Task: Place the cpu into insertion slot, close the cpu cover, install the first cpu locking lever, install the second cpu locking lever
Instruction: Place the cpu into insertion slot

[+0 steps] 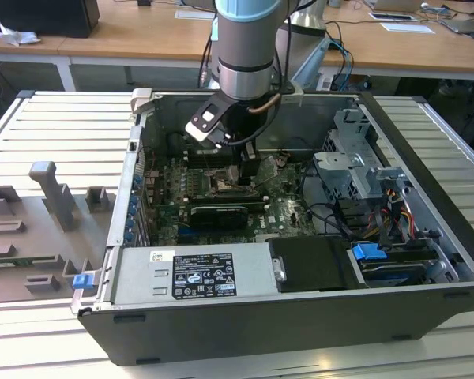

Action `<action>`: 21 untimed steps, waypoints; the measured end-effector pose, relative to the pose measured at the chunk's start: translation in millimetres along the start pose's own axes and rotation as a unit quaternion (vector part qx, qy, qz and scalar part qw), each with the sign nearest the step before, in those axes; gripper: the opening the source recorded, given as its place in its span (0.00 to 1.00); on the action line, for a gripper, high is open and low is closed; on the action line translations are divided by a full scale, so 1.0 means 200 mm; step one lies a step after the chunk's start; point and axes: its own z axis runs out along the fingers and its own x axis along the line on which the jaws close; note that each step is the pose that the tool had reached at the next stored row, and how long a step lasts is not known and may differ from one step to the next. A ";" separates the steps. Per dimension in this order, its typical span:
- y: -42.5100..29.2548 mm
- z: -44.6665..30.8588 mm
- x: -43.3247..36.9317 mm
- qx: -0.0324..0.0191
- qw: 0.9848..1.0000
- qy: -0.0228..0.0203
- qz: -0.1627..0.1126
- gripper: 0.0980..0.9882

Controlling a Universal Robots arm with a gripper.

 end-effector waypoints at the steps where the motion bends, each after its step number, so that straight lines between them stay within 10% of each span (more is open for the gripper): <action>1: 0.001 0.001 0.005 0.000 1.000 0.000 0.002 0.49; 21: -0.074 0.108 0.077 0.000 0.999 -0.003 0.053 0.49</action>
